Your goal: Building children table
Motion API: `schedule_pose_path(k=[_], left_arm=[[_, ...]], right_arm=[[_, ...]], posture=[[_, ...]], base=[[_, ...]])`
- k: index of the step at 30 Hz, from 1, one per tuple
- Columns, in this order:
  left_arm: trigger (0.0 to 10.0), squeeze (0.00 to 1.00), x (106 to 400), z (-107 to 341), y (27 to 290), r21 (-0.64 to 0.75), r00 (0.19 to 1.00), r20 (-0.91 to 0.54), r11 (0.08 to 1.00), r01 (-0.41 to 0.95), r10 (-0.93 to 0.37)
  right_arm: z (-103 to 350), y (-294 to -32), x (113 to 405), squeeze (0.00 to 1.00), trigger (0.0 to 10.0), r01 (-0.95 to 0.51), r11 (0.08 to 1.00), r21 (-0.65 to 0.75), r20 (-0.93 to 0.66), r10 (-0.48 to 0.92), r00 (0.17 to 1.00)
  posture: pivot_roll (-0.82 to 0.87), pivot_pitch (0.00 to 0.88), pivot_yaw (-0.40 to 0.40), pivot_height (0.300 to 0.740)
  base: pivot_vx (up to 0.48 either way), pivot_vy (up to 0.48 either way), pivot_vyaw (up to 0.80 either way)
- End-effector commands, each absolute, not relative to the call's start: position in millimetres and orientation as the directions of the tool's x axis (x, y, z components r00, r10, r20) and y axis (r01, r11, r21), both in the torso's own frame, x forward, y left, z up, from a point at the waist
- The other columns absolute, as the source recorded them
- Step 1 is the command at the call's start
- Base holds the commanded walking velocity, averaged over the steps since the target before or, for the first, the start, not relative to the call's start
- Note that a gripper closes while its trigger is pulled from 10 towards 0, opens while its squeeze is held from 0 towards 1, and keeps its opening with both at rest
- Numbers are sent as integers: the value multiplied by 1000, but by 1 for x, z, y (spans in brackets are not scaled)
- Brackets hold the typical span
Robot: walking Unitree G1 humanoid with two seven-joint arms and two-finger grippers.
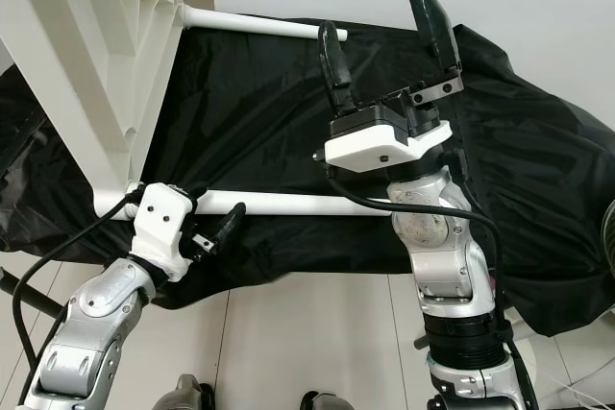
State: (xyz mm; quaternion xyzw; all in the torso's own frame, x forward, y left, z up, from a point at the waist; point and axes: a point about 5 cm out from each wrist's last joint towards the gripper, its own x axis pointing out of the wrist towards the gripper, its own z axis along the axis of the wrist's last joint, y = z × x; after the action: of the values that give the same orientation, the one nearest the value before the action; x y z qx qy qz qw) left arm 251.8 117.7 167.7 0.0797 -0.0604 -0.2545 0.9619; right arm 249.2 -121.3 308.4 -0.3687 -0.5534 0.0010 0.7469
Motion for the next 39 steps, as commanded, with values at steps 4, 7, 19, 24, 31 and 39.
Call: schedule_pose_path(k=[4, 7, 19, 24, 31, 39], left_arm=[[10000, 0, 252, 159, 118, 153, 874, 46, 868, 472, -484], [10000, 0, 252, 159, 118, 148, 878, 46, 872, 466, -477], [10000, 0, 259, 162, 116, 132, 882, 61, 880, 457, -467], [10000, 0, 263, 164, 115, 125, 882, 70, 881, 456, -466], [10000, 0, 263, 166, 112, 84, 879, 76, 881, 465, -471], [10000, 0, 258, 164, 104, 10, 868, 63, 870, 492, -492]], right_arm=[[319, -116, 248, 0, 10000, 431, 706, -562, 826, 453, 336], [325, -114, 249, 0, 10000, 432, 705, -562, 826, 456, 330], [346, -98, 263, 0, 10000, 452, 632, -629, 777, 491, 395], [352, -92, 268, 0, 10000, 494, 586, -642, 767, 492, 413], [358, -79, 275, 0, 10000, 506, 561, -655, 755, 466, 460], [366, -73, 282, 0, 10000, 534, 552, -641, 766, 416, 489]], posture=[[87, 163, -72, 740], [83, 163, -70, 740], [61, 165, -55, 740], [58, 164, -55, 740], [53, 163, -55, 740], [52, 167, -57, 740]], base=[[0, 0, 0], [0, 0, 0], [0, 0, 0], [0, 0, 0], [0, 0, 0], [0, 0, 0]])
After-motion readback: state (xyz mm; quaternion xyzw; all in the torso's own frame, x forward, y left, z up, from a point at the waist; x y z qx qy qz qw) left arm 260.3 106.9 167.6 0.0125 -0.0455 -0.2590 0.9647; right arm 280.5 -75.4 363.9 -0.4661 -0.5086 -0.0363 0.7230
